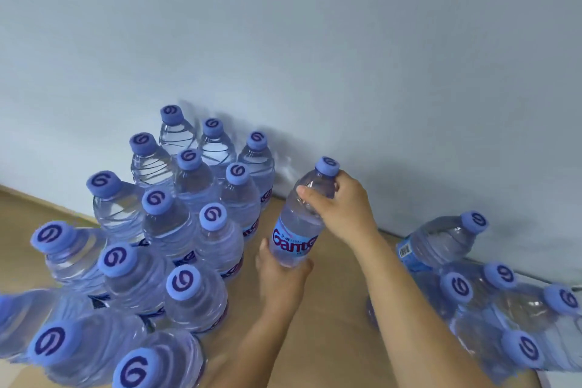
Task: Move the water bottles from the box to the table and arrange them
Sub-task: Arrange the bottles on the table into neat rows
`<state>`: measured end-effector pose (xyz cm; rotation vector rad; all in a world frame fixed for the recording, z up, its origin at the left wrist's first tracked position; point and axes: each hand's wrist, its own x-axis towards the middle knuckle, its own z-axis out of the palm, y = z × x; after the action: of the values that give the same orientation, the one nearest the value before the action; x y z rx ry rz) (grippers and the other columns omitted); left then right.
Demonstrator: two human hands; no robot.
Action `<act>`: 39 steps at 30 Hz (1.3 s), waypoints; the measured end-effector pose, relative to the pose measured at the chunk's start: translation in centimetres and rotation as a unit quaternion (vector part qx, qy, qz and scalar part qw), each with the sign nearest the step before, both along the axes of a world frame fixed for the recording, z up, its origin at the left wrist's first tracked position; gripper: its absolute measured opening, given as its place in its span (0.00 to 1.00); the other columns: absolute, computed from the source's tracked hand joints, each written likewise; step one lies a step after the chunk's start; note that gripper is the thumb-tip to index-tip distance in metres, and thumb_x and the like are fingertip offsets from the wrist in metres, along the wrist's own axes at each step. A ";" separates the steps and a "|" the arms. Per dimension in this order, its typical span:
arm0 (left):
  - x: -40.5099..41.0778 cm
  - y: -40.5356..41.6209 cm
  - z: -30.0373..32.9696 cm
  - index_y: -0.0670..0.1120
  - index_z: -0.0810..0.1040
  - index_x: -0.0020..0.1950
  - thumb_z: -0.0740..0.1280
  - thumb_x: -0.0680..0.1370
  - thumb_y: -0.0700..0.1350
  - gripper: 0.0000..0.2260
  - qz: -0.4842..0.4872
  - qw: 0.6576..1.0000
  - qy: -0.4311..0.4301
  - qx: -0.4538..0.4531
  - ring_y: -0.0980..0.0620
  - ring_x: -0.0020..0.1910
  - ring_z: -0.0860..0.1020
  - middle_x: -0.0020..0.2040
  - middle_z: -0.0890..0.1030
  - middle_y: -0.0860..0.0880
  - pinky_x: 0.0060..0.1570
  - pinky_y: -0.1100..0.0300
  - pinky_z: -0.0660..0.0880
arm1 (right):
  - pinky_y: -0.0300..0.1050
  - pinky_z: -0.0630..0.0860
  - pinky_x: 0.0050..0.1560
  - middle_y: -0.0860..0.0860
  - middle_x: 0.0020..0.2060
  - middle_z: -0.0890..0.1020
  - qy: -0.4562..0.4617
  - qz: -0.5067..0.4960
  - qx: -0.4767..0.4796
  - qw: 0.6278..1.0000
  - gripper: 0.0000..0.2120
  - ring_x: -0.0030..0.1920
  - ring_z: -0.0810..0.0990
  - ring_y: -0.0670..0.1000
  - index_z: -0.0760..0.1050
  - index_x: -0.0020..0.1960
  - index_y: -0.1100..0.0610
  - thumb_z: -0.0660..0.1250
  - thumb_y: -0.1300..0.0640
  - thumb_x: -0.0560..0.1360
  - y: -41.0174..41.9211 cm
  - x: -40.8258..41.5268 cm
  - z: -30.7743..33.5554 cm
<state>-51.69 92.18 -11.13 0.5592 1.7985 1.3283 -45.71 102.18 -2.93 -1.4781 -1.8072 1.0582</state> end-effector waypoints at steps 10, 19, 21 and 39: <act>-0.8 5.0 -2.7 0.40 0.68 0.71 0.62 0.75 0.31 0.24 0.055 0.983 -0.168 -0.046 0.38 0.66 0.69 0.68 0.68 0.33 0.43 0.67 0.74 | 0.37 0.67 0.45 0.51 0.49 0.73 -0.006 -0.010 0.063 0.998 0.18 0.47 0.75 0.49 0.75 0.51 0.56 0.76 0.52 0.65 3.4 -3.9 -3.4; -0.9 5.7 -3.8 0.36 0.67 0.69 0.62 0.75 0.34 0.21 0.022 0.984 -0.168 -0.052 0.41 0.67 0.71 0.66 0.73 0.35 0.55 0.59 0.70 | 0.43 0.71 0.52 0.49 0.52 0.69 0.007 -0.033 0.074 0.997 0.29 0.57 0.72 0.53 0.68 0.59 0.60 0.76 0.51 0.65 2.9 -4.2 -4.4; -1.2 5.8 -3.6 0.37 0.66 0.70 0.63 0.76 0.36 0.22 0.011 0.986 -0.161 -0.052 0.42 0.67 0.71 0.66 0.73 0.37 0.61 0.54 0.71 | 0.46 0.69 0.59 0.51 0.55 0.69 -0.009 -0.010 0.050 0.999 0.32 0.61 0.69 0.54 0.66 0.62 0.61 0.76 0.49 0.66 2.2 -3.7 -3.7; 7.3 -3.5 -2.1 0.44 0.59 0.76 0.66 0.74 0.36 0.32 -0.319 0.944 -0.040 -0.072 0.54 0.73 0.62 0.75 0.62 0.49 0.60 0.66 0.62 | 0.44 0.68 0.50 0.54 0.59 0.71 -0.199 -0.160 0.034 0.966 0.16 0.56 0.73 0.54 0.65 0.65 0.55 0.62 0.55 0.79 -10.4 13.2 1.2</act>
<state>-44.37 88.72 -13.20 0.8978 1.4501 0.7555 -32.47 91.80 -1.70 -1.9640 -1.7539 0.5623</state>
